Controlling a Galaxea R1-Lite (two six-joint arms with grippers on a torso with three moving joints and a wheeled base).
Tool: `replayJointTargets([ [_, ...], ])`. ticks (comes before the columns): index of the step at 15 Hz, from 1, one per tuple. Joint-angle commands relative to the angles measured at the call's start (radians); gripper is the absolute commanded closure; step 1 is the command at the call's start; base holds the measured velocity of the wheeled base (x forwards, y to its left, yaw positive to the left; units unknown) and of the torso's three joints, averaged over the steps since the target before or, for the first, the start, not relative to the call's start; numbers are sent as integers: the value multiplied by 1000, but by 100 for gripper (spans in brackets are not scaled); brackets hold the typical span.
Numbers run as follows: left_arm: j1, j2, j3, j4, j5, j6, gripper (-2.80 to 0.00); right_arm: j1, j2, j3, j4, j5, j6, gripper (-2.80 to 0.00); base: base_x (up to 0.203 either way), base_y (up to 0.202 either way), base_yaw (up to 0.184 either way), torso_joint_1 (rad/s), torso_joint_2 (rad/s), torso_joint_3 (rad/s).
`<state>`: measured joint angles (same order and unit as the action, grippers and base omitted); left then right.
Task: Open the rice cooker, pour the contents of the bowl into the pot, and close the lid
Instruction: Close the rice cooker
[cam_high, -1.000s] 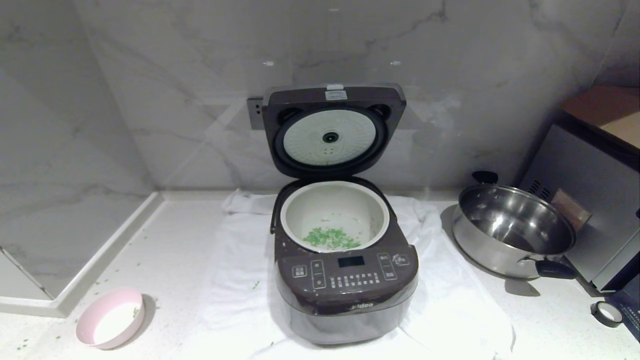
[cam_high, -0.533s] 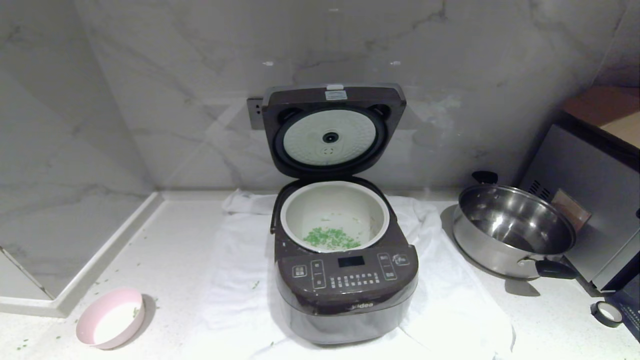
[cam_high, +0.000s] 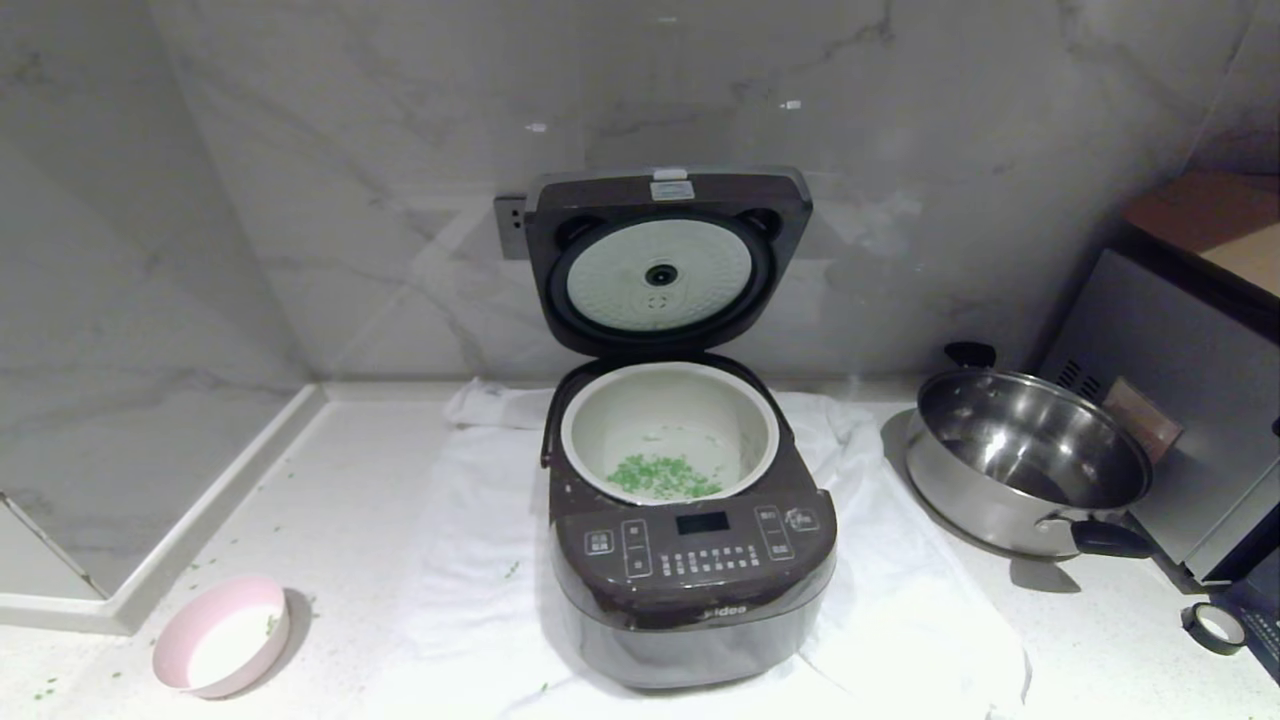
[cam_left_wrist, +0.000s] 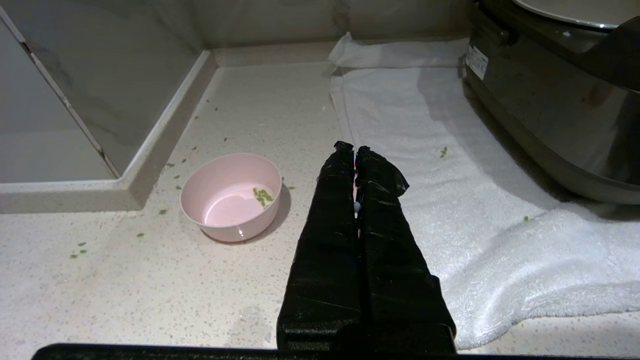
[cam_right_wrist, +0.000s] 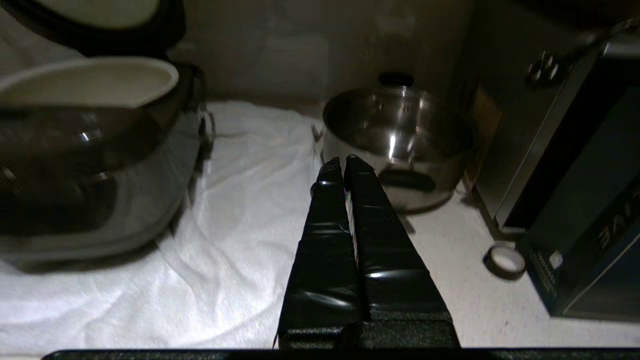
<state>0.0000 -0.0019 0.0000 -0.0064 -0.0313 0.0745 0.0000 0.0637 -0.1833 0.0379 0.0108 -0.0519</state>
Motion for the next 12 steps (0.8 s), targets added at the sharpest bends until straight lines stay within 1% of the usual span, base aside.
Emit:
replayJointTargets([
  [1,0,-1,2,0,-1,1,0,8,184,-166,0,22,5,0,0,0,0,0,0,0],
  [3,0,-1,2,0,-1,-1,0,16,340,-288,-4,52,14,0,0,0,0,0,0,0],
  [5,2,-1,2,0,-1,-1,0,20,512,-391,-30,64,18,0,0,0,0,0,0,0],
  [9,2,-1,2,0,-1,-1,0,24,880,-633,-129,93,23,0,0,0,0,0,0,0],
  [12,2,-1,2,0,-1,-1,0,26,1106,-800,-210,119,23,0,0,0,0,0,0,0],
])
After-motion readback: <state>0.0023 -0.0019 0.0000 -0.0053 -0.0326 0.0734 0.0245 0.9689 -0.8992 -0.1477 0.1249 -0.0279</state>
